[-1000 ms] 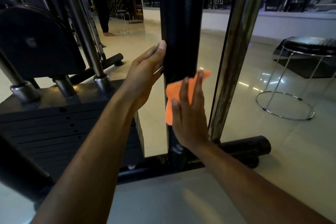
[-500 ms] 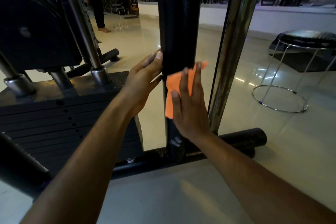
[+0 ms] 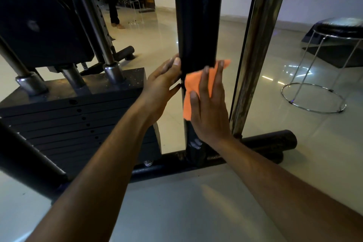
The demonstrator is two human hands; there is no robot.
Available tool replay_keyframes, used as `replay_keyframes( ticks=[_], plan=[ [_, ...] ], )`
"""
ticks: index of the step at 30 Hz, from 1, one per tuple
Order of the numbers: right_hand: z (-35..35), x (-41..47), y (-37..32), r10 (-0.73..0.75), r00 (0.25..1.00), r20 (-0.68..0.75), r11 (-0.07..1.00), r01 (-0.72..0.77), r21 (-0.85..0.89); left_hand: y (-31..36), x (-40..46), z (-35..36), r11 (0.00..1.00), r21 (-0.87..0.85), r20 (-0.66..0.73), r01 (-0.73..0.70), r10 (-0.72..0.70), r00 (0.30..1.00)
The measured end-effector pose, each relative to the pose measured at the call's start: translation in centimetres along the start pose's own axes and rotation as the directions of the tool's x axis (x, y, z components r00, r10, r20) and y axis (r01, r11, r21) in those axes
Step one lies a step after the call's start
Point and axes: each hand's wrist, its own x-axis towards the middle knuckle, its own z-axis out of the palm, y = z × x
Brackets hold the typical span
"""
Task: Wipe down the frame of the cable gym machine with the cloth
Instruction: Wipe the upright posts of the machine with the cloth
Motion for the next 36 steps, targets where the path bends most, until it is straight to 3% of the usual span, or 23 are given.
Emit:
replay_keyframes(
  ticks=[3, 9, 16, 21, 25, 28, 31, 36],
  plan=[
    [0.1, 1.0, -0.2, -0.004, 0.999, -0.041, 1.000, 0.003, -0.024, -0.2, 0.5, 0.1, 1.000, -0.018, -0.018, 0.007, -0.007, 1.000],
    [1.9, -7.4, 4.2, 0.013, 0.977, 0.212, 0.991, 0.016, -0.132, -1.2, -0.1, 0.5, 0.999, 0.032, 0.009, -0.021, 0.020, 1.000],
    [0.6, -0.4, 1.6, -0.048, 0.998, 0.031, 0.997, 0.049, -0.052, -1.7, 0.0, 1.0, 1.000, 0.011, -0.032, -0.027, 0.027, 0.999],
    [1.8, -8.6, 7.3, -0.112, 0.943, 0.312, 0.969, 0.173, -0.175, -5.4, -0.8, 1.4, 0.999, 0.017, -0.019, -0.052, 0.052, 0.998],
    [3.5, -8.3, 6.3, -0.022, 0.985, 0.173, 0.999, 0.029, -0.037, -9.7, -1.2, 1.3, 1.000, 0.012, 0.007, -0.022, 0.022, 1.000],
    [5.1, -7.8, 6.3, -0.034, 0.999, 0.032, 0.999, 0.033, 0.013, -11.4, -1.6, 1.2, 1.000, 0.017, -0.001, 0.008, -0.008, 1.000],
    [6.6, -10.6, 8.2, -0.073, 0.994, 0.084, 0.994, 0.080, -0.077, -12.1, -1.8, 1.5, 1.000, 0.029, 0.013, 0.002, -0.002, 1.000],
    [7.4, -12.8, 9.1, -0.010, 0.991, 0.134, 0.989, 0.030, -0.145, -12.1, -1.9, 1.3, 1.000, 0.000, 0.022, 0.010, -0.010, 1.000]
  ],
)
